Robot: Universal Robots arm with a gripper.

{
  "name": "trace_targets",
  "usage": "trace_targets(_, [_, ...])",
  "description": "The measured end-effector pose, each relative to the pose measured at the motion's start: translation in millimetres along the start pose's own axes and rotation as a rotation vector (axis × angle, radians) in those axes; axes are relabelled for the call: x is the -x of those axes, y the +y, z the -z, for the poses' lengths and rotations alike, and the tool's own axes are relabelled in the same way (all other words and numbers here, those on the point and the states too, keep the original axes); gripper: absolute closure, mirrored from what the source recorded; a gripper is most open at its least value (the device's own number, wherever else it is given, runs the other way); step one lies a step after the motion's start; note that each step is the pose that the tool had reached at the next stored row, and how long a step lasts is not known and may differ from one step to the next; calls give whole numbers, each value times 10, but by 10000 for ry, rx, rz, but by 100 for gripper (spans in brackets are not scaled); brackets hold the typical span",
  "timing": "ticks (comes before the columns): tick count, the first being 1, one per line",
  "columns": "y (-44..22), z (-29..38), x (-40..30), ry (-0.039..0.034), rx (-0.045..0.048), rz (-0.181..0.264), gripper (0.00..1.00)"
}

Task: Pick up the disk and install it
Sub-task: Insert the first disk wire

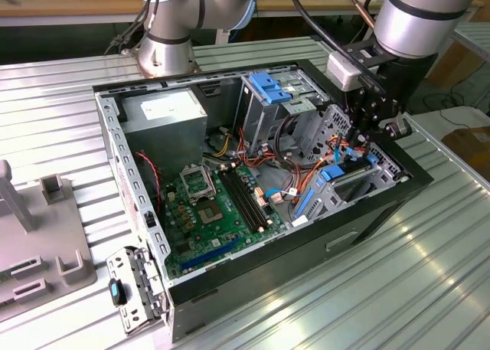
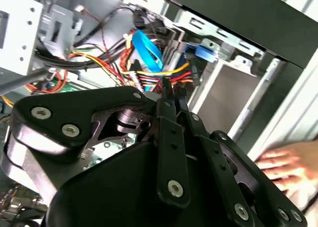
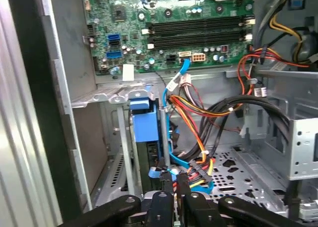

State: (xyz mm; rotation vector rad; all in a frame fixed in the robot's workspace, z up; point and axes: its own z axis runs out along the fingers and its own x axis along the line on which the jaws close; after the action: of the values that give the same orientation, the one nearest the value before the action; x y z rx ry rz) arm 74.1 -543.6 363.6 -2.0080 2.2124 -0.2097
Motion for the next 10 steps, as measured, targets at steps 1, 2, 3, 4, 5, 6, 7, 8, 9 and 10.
trace_targets(1, [0, 0, 1, -9, 2, 41, 82])
trace_targets(2, [0, 0, 0, -9, 2, 44, 82])
trace_targets(3, [0, 0, 0, -9, 2, 44, 82])
trace_targets(4, [0, -1, 0, -10, 2, 44, 81])
trace_targets(5, [0, 0, 0, -9, 2, 44, 75])
trace_targets(6, [0, 0, 0, -9, 2, 45, 63])
trace_targets(7, [0, -1, 0, -10, 2, 45, 63])
trace_targets(8, [-7, -2, 1, -13, 5, 61, 63])
trace_targets(9, [-8, -2, 1, -24, 10, 121, 63])
trace_targets(10, [-11, -2, 1, -54, 14, 269, 63])
